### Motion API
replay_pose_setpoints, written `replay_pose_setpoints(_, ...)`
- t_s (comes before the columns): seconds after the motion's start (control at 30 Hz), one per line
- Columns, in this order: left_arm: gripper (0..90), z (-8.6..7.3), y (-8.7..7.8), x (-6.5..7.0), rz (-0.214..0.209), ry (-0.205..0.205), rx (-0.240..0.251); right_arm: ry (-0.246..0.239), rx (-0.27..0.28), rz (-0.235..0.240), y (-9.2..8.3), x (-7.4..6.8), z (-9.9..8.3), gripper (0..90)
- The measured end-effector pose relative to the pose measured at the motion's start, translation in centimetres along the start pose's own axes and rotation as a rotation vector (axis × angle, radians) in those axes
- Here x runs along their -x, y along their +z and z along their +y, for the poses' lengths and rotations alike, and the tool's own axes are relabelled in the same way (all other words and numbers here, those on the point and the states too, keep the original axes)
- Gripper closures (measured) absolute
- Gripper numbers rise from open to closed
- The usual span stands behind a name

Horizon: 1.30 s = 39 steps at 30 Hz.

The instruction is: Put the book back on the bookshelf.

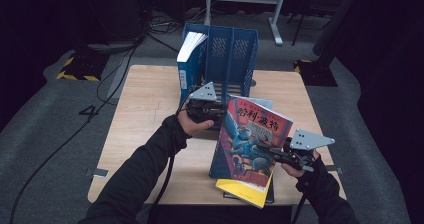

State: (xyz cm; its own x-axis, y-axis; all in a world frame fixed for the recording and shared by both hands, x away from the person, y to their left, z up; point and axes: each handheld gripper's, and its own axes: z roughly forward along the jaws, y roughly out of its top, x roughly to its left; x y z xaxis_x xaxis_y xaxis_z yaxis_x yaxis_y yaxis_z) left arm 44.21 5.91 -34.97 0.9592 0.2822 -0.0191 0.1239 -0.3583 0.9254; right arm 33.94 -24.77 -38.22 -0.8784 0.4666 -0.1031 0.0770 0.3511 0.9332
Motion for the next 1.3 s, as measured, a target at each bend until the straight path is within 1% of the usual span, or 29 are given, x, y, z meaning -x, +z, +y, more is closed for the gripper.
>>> replay_pose_setpoints(0.1, 84.9, 0.4, -0.2, 0.3, -0.003, 0.015, 0.005, -0.019, -0.005, -0.026, 0.0, -0.1, 0.2, 78.8)
replay_pose_setpoints(0.17, 86.5, 0.5, -0.3, 0.5, 0.001, 0.034, 0.010, -0.032, -0.009, -0.039, 0.0, -0.1, 0.4, 79.1)
replay_pose_setpoints(0.23, 88.2, 0.7, -0.4, 0.7, -0.007, 0.038, 0.021, -0.040, -0.008, -0.051, 0.0, -0.1, 0.5, 79.6)
replay_pose_setpoints(0.27, 88.4, 0.8, -0.5, 0.9, -0.003, 0.046, 0.023, -0.042, -0.006, -0.056, -0.1, -0.1, 0.5, 79.8)
replay_pose_setpoints(0.3, 88.7, 0.8, -0.6, 1.0, -0.007, 0.049, 0.028, -0.049, -0.003, -0.061, -0.1, -0.1, 0.5, 80.0)
replay_pose_setpoints(0.4, 88.7, 0.9, -0.8, 1.3, -0.016, 0.051, 0.042, -0.071, 0.002, -0.076, -0.3, -0.2, 0.6, 80.6)
replay_pose_setpoints(0.47, 88.8, 0.8, -0.9, 1.7, -0.013, 0.056, 0.051, -0.093, 0.006, -0.089, -0.4, -0.5, 0.6, 80.6)
replay_pose_setpoints(0.57, 88.4, 0.7, -1.3, 2.3, -0.029, 0.062, 0.072, -0.130, 0.025, -0.101, -0.7, -1.2, 0.4, 80.8)
replay_pose_setpoints(0.67, 86.9, 0.5, -1.6, 3.2, -0.035, 0.065, 0.090, -0.147, 0.042, -0.098, -1.0, -1.9, 0.4, 81.9)
replay_pose_setpoints(0.7, 86.3, 0.5, -1.8, 3.4, -0.032, 0.072, 0.092, -0.152, 0.046, -0.094, -1.1, -2.3, 0.4, 82.2)
replay_pose_setpoints(0.77, 83.4, 0.4, -2.2, 4.1, -0.023, 0.081, 0.095, -0.164, 0.049, -0.092, -1.4, -2.8, 0.4, 82.8)
replay_pose_setpoints(0.8, 81.2, 0.3, -2.5, 4.4, -0.011, 0.089, 0.094, -0.166, 0.050, -0.092, -1.5, -3.0, 0.4, 83.3)
replay_pose_setpoints(0.83, 80.1, 0.3, -2.5, 4.4, -0.011, 0.089, 0.094, -0.166, 0.050, -0.092, -1.5, -3.0, 0.4, 83.3)
replay_pose_setpoints(0.87, 80.1, 0.2, -2.7, 4.8, -0.005, 0.093, 0.096, -0.172, 0.052, -0.085, -1.6, -3.4, 0.4, 83.7)
replay_pose_setpoints(0.93, 73.0, 0.1, -3.3, 5.7, 0.040, 0.110, 0.088, -0.179, 0.059, -0.074, -1.9, -4.0, 0.4, 84.6)
replay_pose_setpoints(0.97, 71.1, 0.1, -3.3, 5.7, 0.040, 0.110, 0.088, -0.179, 0.059, -0.074, -1.9, -4.0, 0.4, 84.6)
replay_pose_setpoints(1.0, 67.9, 0.0, -3.7, 6.1, 0.073, 0.105, 0.084, -0.185, 0.061, -0.074, -2.0, -4.3, 0.3, 84.9)
replay_pose_setpoints(1.07, 62.5, 0.0, -3.8, 6.3, 0.079, 0.098, 0.084, -0.178, 0.066, -0.065, -2.1, -4.4, 0.3, 85.1)
replay_pose_setpoints(1.1, 62.5, -0.2, -4.0, 6.4, 0.086, 0.099, 0.082, -0.178, 0.066, -0.065, -2.1, -4.4, 0.3, 85.1)
replay_pose_setpoints(1.13, 56.7, -0.3, -4.2, 6.6, 0.109, 0.099, 0.078, -0.187, 0.068, -0.067, -2.3, -4.6, 0.2, 85.1)
replay_pose_setpoints(1.17, 55.2, -0.4, -4.3, 6.7, 0.123, 0.096, 0.076, -0.186, 0.069, -0.068, -2.3, -4.6, 0.2, 85.1)
replay_pose_setpoints(1.2, 55.2, -0.6, -4.5, 6.8, 0.124, 0.091, 0.076, -0.186, 0.069, -0.068, -2.3, -4.6, 0.2, 85.1)
replay_pose_setpoints(1.23, 54.1, -0.9, -4.7, 6.9, 0.130, 0.094, 0.067, -0.188, 0.070, -0.065, -2.4, -4.7, 0.1, 85.2)
replay_pose_setpoints(1.3, 47.0, -1.2, -5.0, 7.1, 0.157, 0.108, 0.048, -0.192, 0.073, -0.062, -2.4, -4.8, 0.1, 85.2)
